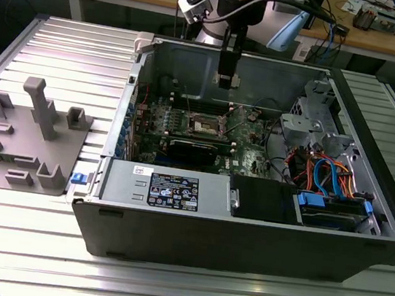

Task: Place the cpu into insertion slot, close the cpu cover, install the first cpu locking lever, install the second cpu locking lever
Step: 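Place the cpu into insertion slot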

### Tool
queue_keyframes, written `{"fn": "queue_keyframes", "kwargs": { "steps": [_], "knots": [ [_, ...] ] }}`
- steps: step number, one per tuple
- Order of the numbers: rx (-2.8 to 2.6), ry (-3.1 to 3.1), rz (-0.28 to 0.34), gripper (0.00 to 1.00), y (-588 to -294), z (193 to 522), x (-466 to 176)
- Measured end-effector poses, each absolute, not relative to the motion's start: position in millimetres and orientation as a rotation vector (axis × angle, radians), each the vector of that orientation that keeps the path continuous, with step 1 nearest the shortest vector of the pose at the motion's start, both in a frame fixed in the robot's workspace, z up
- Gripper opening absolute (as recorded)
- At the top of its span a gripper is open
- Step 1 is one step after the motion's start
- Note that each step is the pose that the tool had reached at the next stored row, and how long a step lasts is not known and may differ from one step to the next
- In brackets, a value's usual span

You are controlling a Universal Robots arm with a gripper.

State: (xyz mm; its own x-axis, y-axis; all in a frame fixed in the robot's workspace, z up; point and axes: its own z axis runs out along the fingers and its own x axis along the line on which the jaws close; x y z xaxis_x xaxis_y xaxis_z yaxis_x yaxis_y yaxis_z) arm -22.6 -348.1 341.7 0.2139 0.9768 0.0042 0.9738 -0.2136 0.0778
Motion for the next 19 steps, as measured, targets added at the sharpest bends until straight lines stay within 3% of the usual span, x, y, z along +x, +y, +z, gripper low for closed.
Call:
{"fn": "queue_keyframes", "kwargs": {
  "steps": [19],
  "knots": [
    [2.165, 2.201, 0.089, 0.54, -348.0, 340.5, -22.6]
  ]
}}
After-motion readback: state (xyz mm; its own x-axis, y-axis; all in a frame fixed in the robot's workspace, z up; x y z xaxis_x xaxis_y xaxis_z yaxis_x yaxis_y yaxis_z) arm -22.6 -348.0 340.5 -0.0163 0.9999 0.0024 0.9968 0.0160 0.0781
